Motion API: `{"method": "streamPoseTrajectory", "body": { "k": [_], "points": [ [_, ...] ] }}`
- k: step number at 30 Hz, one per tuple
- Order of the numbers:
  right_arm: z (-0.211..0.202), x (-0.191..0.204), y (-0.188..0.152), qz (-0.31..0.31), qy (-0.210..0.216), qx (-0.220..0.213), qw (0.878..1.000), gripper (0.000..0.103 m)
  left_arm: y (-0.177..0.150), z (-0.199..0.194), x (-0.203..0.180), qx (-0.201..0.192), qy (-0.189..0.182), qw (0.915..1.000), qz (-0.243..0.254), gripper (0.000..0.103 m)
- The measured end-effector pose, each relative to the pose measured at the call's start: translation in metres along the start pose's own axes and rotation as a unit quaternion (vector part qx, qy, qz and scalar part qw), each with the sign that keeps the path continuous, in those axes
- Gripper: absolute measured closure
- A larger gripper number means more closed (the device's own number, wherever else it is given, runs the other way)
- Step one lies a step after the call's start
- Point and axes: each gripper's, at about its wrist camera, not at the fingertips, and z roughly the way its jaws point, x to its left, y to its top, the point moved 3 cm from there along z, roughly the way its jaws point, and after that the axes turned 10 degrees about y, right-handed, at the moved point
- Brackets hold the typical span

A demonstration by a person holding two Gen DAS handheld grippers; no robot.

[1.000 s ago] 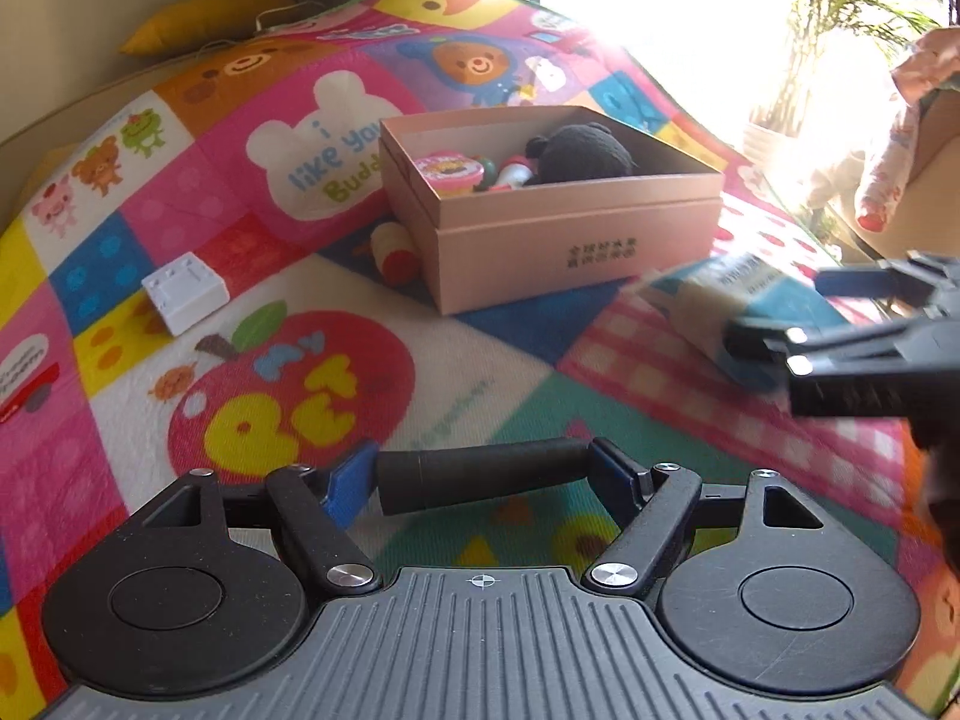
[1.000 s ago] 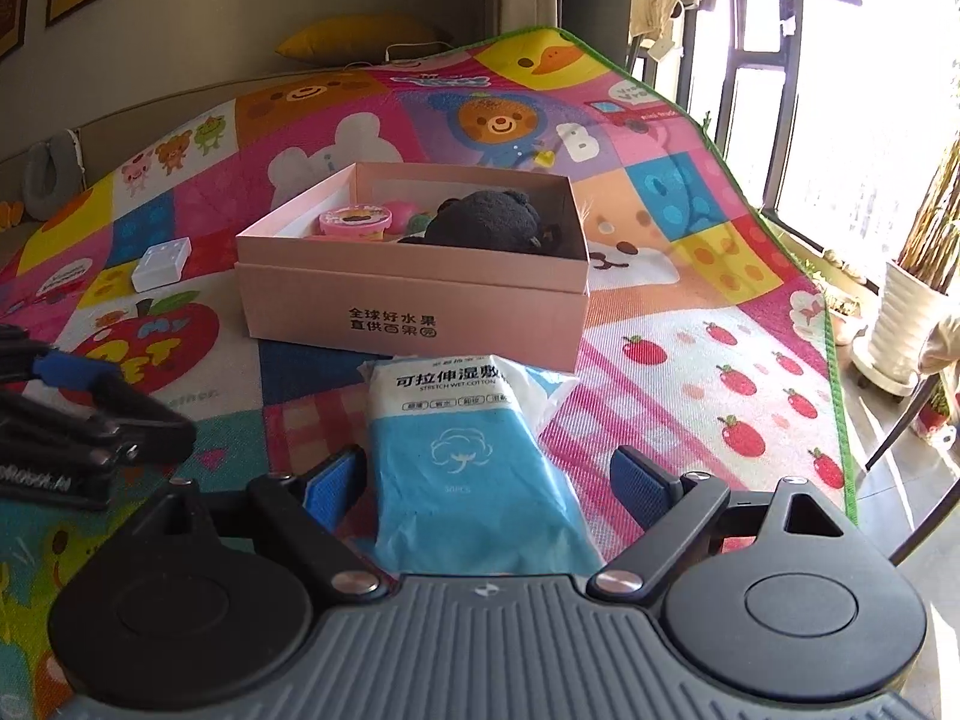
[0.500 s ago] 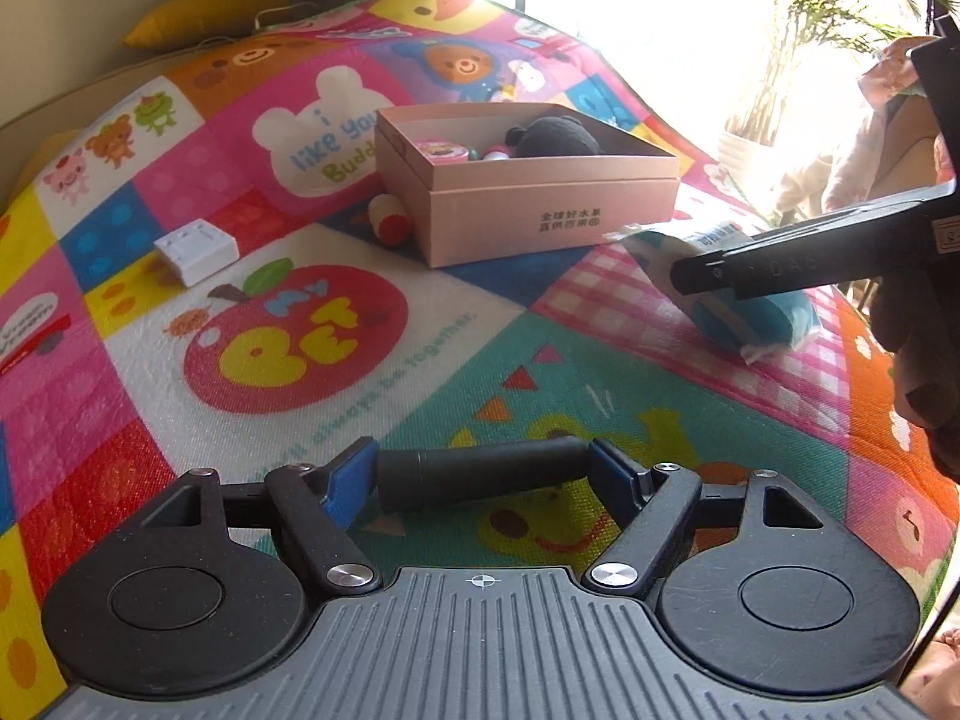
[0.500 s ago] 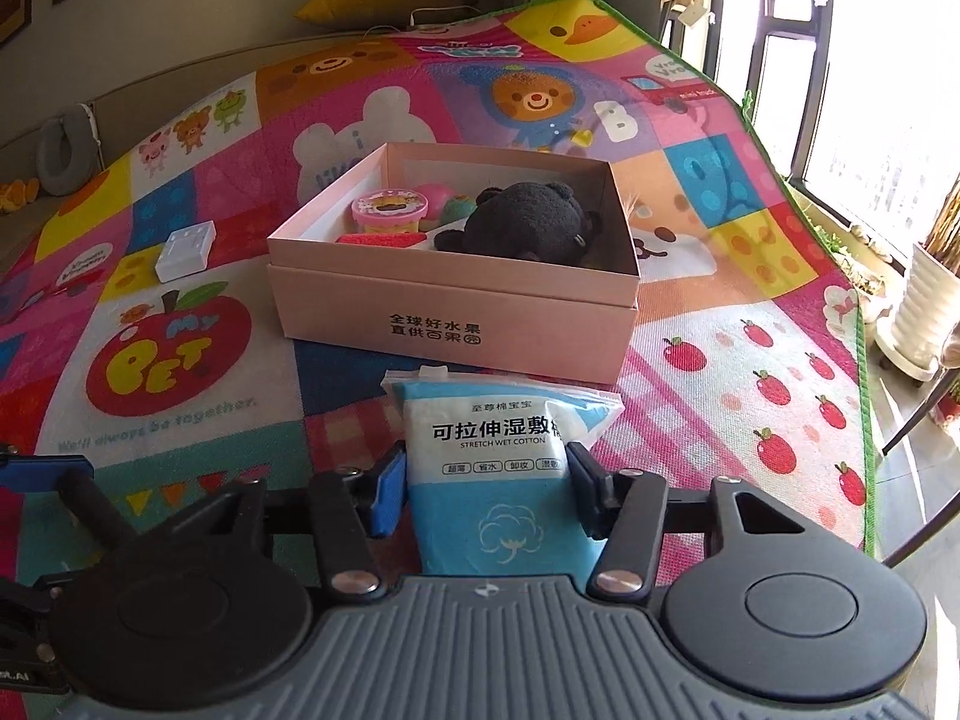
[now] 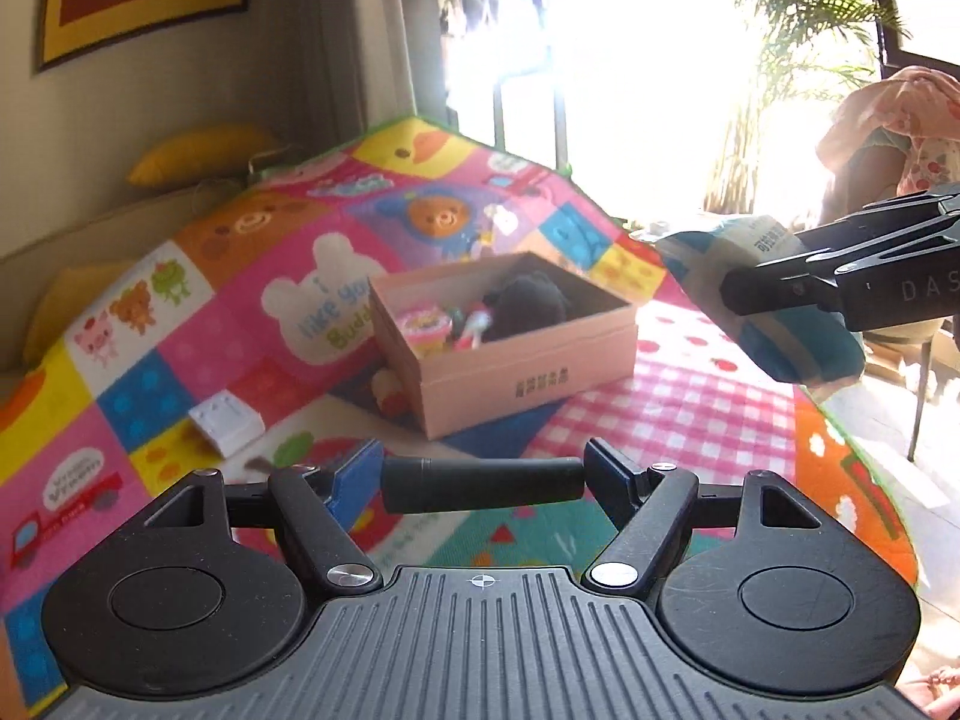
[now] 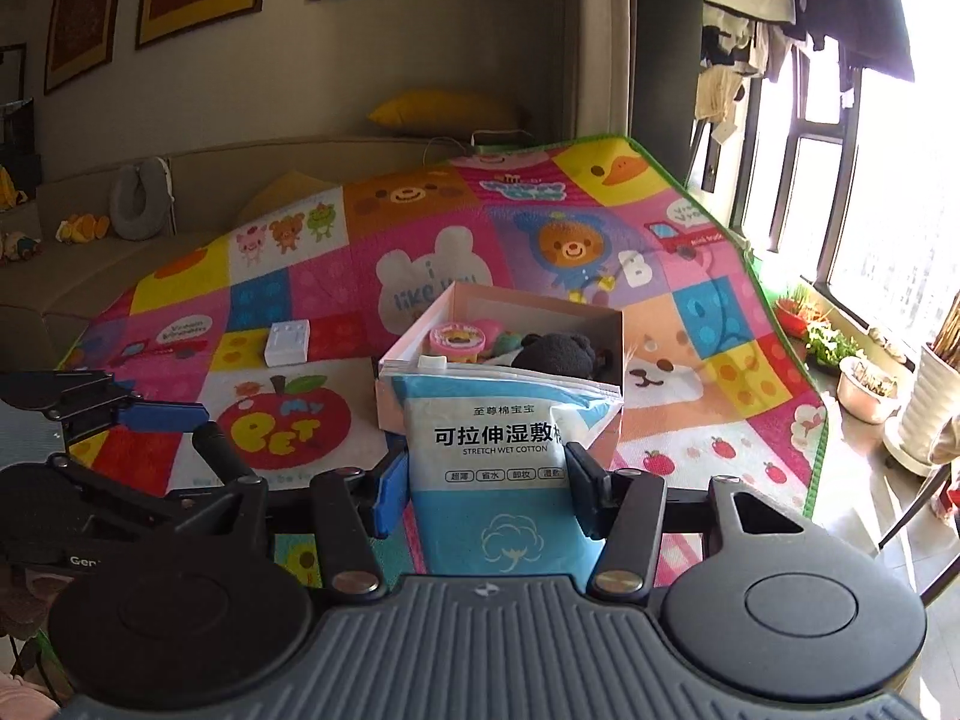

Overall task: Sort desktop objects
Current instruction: 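Carry the black cylinder into the pink box with the left tool while the right tool lifts the wipes, then lower the wipes pack into the pink box and open the right tool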

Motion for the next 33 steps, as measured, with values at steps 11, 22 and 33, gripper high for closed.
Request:
{"method": "streamPoseTrajectory", "body": {
  "k": [11, 22, 33],
  "points": [
    [-0.045, -0.009, 0.045, -0.007, -0.002, -0.121, 0.993, 0.05, 0.079, 0.037, -0.012, -0.053, 0.024, 0.9977, 0.034, 0.024],
    [0.008, -0.079, 0.053, 0.043, -0.04, -0.113, 0.992, 0.05, 0.113, 0.147, -0.008, -0.022, -0.032, 0.9979, -0.051, 0.017],
    [0.106, -0.1, 0.083, 0.079, -0.014, -0.066, 0.995, 0.05, 0.005, 0.142, 0.071, 0.056, 0.016, 0.9943, -0.089, 0.003]
  ]
}}
